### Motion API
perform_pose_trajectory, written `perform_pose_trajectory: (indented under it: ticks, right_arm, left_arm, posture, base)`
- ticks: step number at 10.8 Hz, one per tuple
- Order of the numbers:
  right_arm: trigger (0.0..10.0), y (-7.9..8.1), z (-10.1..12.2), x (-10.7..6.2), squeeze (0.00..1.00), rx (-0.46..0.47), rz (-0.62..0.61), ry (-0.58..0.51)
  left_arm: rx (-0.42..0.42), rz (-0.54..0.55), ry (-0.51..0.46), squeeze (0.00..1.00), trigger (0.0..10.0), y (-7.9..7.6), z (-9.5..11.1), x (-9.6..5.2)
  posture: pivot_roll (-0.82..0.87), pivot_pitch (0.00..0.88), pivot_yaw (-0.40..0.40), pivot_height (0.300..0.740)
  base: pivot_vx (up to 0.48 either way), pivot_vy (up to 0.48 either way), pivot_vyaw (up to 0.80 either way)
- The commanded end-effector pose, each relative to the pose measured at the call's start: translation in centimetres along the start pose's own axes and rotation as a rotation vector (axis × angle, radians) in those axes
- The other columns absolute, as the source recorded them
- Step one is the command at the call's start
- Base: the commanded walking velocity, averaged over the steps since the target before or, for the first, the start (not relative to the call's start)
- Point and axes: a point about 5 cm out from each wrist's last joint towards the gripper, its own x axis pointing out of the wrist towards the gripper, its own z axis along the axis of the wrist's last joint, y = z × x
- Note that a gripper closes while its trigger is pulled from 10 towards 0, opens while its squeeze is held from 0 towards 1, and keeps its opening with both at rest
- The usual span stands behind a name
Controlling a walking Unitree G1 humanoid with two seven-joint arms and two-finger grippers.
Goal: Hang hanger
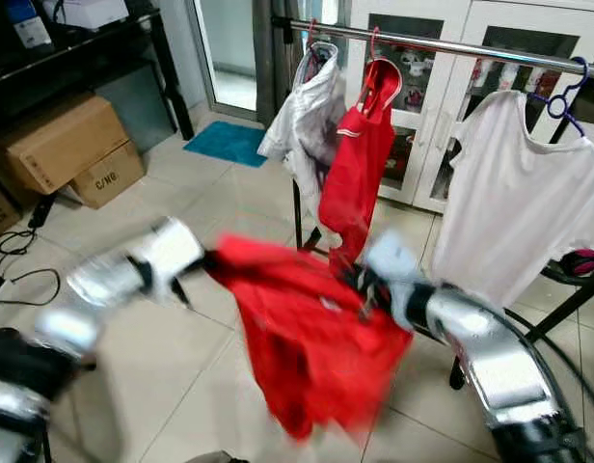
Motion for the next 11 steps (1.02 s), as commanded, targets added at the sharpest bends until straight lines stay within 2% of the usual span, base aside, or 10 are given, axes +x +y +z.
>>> perform_pose_trajectory:
  ticks: [1,2,3,4,5,6,7,8,9,11]
  right_arm:
    - [0.0,-0.1,-0.1,-0.2,0.0,-0.025,-0.059,0.048]
    - [0.0,0.8,0.8,0.2,0.0,0.021,-0.04,-0.008]
    - [0.0,2.0,2.5,0.7,0.0,0.061,0.013,-0.13]
    - [0.0,5.2,5.9,0.3,0.0,0.09,0.232,-0.389]
    - [0.0,6.0,5.9,0.1,0.0,0.089,0.287,-0.394]
    - [0.0,6.2,5.5,0.1,0.0,0.091,0.291,-0.374]
    - [0.0,5.4,4.3,0.9,0.0,0.149,0.234,-0.335]
    - [0.0,4.9,3.9,1.2,0.0,0.172,0.214,-0.333]
    - [0.0,4.8,3.7,1.2,0.0,0.18,0.21,-0.328]
    - [0.0,4.3,2.8,1.4,0.0,0.198,0.173,-0.272]
  left_arm:
    - [-0.031,0.055,-0.097,0.0,4.6,1.1,1.8,-0.1]
    - [-0.077,0.075,-0.146,0.0,5.0,0.7,2.3,0.3]
    - [-0.124,0.111,-0.174,0.0,6.0,0.5,2.5,0.8]
    - [-0.152,0.187,-0.157,0.0,10.0,0.6,2.2,1.3]
    - [-0.101,0.18,-0.131,0.0,10.0,0.6,2.0,1.3]
    - [-0.079,0.183,-0.125,0.4,10.0,0.8,1.8,1.2]
    - [-0.082,0.187,-0.151,1.0,10.0,1.1,1.9,0.8]
    - [-0.109,0.167,-0.204,1.0,10.0,1.0,2.3,0.5]
    - [-0.135,0.098,-0.253,1.0,10.0,0.5,2.7,0.4]
    - [-0.066,0.019,-0.222,1.0,10.0,-0.1,2.4,0.3]
  posture:
    - [-0.12,0.0,0.1,0.74]
    - [-0.13,0.0,0.103,0.74]
    - [-0.12,0.0,0.103,0.74]
    - [-0.13,0.0,0.103,0.74]
    - [-0.12,0.0,0.103,0.74]
    - [-0.12,0.0,0.101,0.74]
    - [-0.12,0.0,0.097,0.74]
    - [-0.12,0.0,0.095,0.74]
    - [-0.12,0.0,0.095,0.74]
    - [-0.12,0.0,0.094,0.74]
  base:
    - [0.0,0.0,0.0]
    - [0.0,0.0,0.0]
    - [0.0,0.0,0.0]
    - [0.0,0.0,0.0]
    - [0.0,0.0,0.0]
    - [0.0,0.0,0.0]
    - [0.0,0.0,0.0]
    - [0.0,0.0,0.0]
    - [0.0,0.0,0.0]
    - [0.0,0.0,0.0]
